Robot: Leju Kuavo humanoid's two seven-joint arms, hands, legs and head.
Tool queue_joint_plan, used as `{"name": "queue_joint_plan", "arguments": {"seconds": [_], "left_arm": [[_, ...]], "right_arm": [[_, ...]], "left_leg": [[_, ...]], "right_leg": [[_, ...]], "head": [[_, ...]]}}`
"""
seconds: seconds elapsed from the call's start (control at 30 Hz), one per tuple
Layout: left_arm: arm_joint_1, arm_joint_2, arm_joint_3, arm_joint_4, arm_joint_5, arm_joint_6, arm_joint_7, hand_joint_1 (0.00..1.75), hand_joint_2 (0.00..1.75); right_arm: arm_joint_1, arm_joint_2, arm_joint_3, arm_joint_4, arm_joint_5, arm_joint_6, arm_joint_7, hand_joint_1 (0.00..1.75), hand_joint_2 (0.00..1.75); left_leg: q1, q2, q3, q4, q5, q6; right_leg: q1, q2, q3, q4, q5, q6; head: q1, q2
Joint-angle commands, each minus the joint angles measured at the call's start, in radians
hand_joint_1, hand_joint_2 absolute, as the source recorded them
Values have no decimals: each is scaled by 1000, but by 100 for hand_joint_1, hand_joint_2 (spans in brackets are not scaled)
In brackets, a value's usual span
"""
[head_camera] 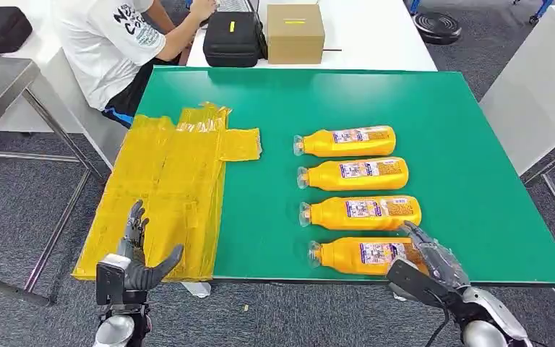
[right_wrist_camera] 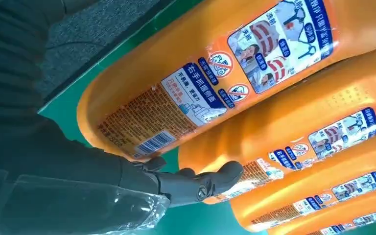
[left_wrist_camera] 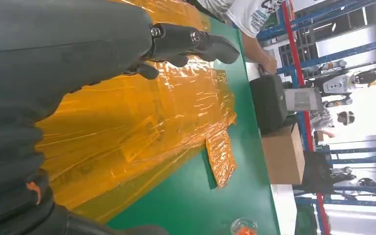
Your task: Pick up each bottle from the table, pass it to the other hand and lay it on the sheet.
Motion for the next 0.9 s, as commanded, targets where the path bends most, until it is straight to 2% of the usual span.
{"name": "queue_joint_plan", "arguments": {"seconds": [0.03, 0.43, 0.77, 0.83, 0.9], "left_arm": [[-21, 17, -7, 64, 6, -2, 4, 0, 175], [-20, 17, 42, 50, 15, 0, -1, 0, 175], [-26, 8, 48, 58, 15, -7, -1, 0, 175], [-24, 8, 49, 55, 16, -7, 0, 0, 175], [-24, 10, 49, 56, 17, -7, 0, 0, 175]], "right_arm": [[-68, -20, 39, 115, -5, 24, 8, 0, 175], [-83, -20, 50, 144, -15, 35, 11, 0, 175], [-87, -10, 48, 157, -20, 46, 14, 0, 175], [-95, -11, 48, 166, -20, 50, 15, 17, 175], [-100, -14, 51, 175, -22, 56, 14, 54, 175]], "left_leg": [[2, 2, 6, -1, -2, -3], [1, 1, 2, -1, 0, -1], [2, 1, 6, -1, -2, -3], [2, 1, 6, -1, -2, -3], [3, 1, 6, -1, -2, -3]], "right_leg": [[2, 1, 6, -2, -1, -2], [1, 1, 2, -1, 0, -1], [3, 0, 6, -2, -1, -3], [2, 0, 6, -2, -1, -2], [3, 0, 6, -2, -1, -3]], "head": [[0, 0], [0, 0], [0, 0], [0, 0], [0, 0]]}}
